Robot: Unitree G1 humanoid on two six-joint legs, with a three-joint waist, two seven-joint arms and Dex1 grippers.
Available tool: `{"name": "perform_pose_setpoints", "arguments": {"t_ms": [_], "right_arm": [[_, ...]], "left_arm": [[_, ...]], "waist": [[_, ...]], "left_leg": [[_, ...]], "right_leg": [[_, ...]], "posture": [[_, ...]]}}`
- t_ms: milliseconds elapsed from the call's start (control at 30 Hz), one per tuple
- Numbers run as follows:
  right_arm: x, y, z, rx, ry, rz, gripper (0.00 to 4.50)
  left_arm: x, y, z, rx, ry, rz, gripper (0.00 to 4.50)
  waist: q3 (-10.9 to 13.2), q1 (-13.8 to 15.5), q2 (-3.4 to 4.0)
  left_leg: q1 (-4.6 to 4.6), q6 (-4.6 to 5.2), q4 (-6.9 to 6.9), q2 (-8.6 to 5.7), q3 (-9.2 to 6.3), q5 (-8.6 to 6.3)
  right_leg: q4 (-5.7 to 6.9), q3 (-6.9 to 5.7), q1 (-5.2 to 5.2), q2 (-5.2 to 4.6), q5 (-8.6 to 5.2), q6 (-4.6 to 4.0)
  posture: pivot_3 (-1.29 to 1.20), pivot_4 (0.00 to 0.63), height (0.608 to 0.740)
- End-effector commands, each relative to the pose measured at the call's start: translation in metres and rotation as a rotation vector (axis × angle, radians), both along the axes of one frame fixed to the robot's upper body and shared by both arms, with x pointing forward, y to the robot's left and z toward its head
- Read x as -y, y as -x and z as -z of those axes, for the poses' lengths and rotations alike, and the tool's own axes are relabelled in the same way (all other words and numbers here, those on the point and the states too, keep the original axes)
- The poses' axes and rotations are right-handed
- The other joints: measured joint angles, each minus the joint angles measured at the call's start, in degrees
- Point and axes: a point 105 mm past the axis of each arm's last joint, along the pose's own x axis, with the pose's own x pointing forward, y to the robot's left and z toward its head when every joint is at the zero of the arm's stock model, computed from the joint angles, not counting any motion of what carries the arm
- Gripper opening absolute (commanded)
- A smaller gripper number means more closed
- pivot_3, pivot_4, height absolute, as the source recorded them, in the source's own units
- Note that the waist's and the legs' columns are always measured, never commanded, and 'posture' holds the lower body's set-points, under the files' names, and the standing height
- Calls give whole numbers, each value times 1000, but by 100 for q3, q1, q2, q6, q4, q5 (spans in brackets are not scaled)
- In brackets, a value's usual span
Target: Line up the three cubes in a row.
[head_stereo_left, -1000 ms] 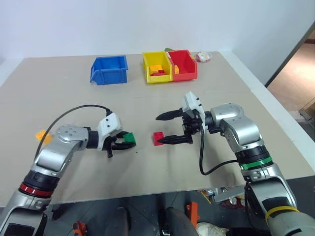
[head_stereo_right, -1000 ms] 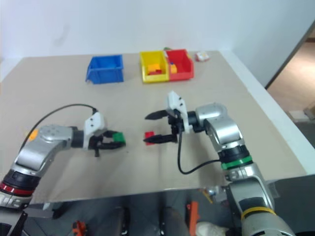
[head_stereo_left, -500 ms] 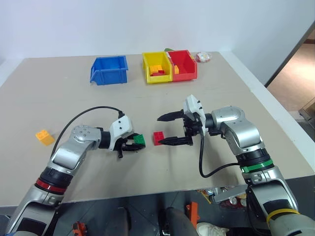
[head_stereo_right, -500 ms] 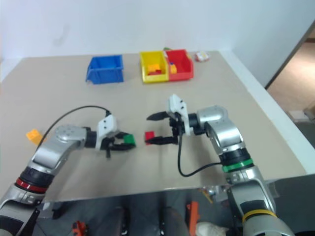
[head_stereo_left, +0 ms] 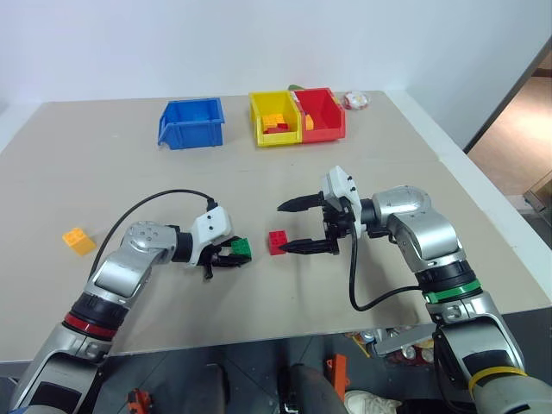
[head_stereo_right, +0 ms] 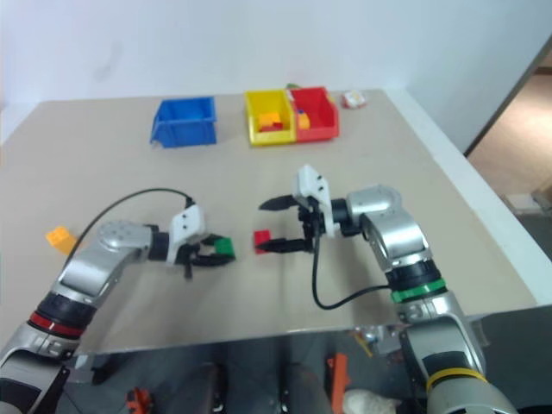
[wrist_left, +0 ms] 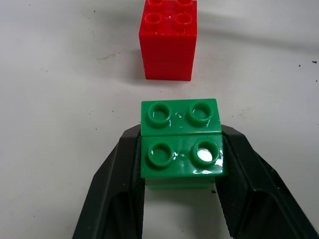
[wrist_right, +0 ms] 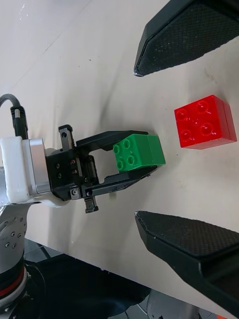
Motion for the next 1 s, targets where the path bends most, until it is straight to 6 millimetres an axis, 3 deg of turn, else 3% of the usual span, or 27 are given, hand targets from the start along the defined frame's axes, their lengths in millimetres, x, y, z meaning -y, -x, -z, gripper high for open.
{"name": "perform_pose_setpoints", "arguments": {"t_ms": [33, 167, 200, 400, 500, 567, 667, 767, 867, 1000], "right_arm": [[-1, 4, -10, 50, -7, -24, 4500], [-1, 4, -10, 50, -5, -25, 4500], [-1, 4, -10, 50, -3, -26, 4500], [0, 4, -10, 52, 3, -27, 4500], [1, 3, -10, 54, 6, -27, 4500], [1, 3, -10, 55, 8, -33, 4500], [2, 4, -10, 57, 8, -45, 4500], [1, 3, -10, 53, 7, -59, 4500], [-3, 2, -9, 49, 8, -86, 4500], [-9, 0, -11, 46, -1, -119, 4500]], "left_arm": [[-3, -3, -8, 14, 2, 3, 2947], [-8, -5, -20, 69, -3, -6, 4341], [-10, -5, -25, 88, -7, -5, 4470], [-22, 11, -66, 141, 20, -1, 4470], [-34, 24, -100, 93, 158, -84, 4470], [-50, 26, -118, 103, 252, -208, 4470], [-84, 18, -128, 215, 332, -475, 4470], [-127, 12, -128, 370, 351, -814, 4470], [-171, 19, -117, 479, 399, -1172, 4470], [-207, 34, -105, 593, 454, -1523, 4470]], "waist": [[0, -1, 0], [0, 2, 0], [0, 0, 0], [1, 0, 0], [3, -7, -3], [3, -18, -4], [3, -30, -4], [3, -32, -5], [2, -34, -9], [-1, -31, -19]], "left_leg": [[0, 0, 0, 0, 0, 0], [-2, 0, 0, 0, 0, 0], [-3, 0, 0, 0, 1, 0], [-2, 0, -3, 1, -2, 0], [-2, 0, -2, 1, 0, 0], [-2, 0, -2, 1, -1, 0], [3, 0, -3, 1, -2, 0], [11, 0, -5, 2, -4, 0], [14, 0, -2, 1, -3, 0], [14, 0, 6, 0, 1, 0]], "right_leg": [[0, 0, 0, 0, 0, 0], [0, 0, 0, -1, 0, 1], [-1, 1, 0, -1, 0, 1], [0, -1, -2, 0, -2, -3], [-1, 1, -2, -1, -5, -6], [-1, 0, -2, -1, -5, -3], [-1, 0, 1, -1, -1, 4], [0, -1, 8, 0, 0, 4], [2, 2, 12, -3, 0, 3], [1, 8, 16, -5, 7, 9]], "posture": [[0, 150, 740], [0, 150, 740], [0, 150, 740], [0, 150, 740], [0, 150, 740], [0, 150, 740], [0, 150, 740], [0, 150, 740], [0, 150, 740], [0, 150, 740]]}}
